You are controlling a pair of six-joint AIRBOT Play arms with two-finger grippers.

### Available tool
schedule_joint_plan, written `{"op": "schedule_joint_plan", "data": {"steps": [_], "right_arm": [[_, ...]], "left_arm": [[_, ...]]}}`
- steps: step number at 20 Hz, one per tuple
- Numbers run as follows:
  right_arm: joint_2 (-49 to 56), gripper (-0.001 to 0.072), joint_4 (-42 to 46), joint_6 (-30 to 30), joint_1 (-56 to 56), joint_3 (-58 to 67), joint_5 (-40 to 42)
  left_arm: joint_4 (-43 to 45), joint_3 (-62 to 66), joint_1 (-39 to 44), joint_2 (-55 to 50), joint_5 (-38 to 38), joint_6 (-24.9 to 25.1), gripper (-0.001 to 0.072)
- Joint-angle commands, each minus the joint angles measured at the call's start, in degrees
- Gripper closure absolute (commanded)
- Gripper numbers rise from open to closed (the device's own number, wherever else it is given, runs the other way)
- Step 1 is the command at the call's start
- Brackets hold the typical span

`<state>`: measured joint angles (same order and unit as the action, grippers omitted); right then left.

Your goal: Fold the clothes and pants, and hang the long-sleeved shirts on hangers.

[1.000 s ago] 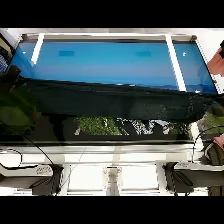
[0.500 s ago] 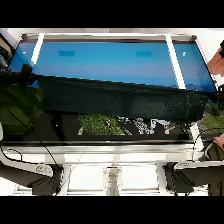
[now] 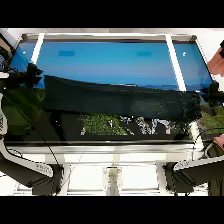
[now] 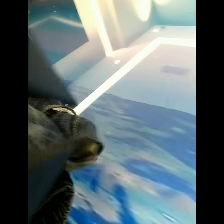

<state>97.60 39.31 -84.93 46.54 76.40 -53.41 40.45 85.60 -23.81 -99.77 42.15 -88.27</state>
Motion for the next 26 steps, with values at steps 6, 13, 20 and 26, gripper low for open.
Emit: {"op": "schedule_joint_plan", "data": {"steps": [6,13,20,26], "right_arm": [[0.4,0.0114,3.9,1.0,0.0,12.9,-9.8],[-1.6,0.0119,11.0,13.9,-2.7,17.1,-35.2],[-14.3,0.0217,13.5,22.2,-10.0,-1.6,-25.9],[-25.4,0.0216,13.5,24.7,-11.8,-16.0,-21.3]], "left_arm": [[0.4,0.1,-0.2,0.1,6.7,5.7,0.0211],[18.7,0.1,-1.5,0.8,23.9,5.0,0.0209],[28.3,0.0,-3.7,2.1,28.1,3.0,0.0154],[31.5,0.0,-4.1,1.5,26.7,0.0,0.0133]]}}
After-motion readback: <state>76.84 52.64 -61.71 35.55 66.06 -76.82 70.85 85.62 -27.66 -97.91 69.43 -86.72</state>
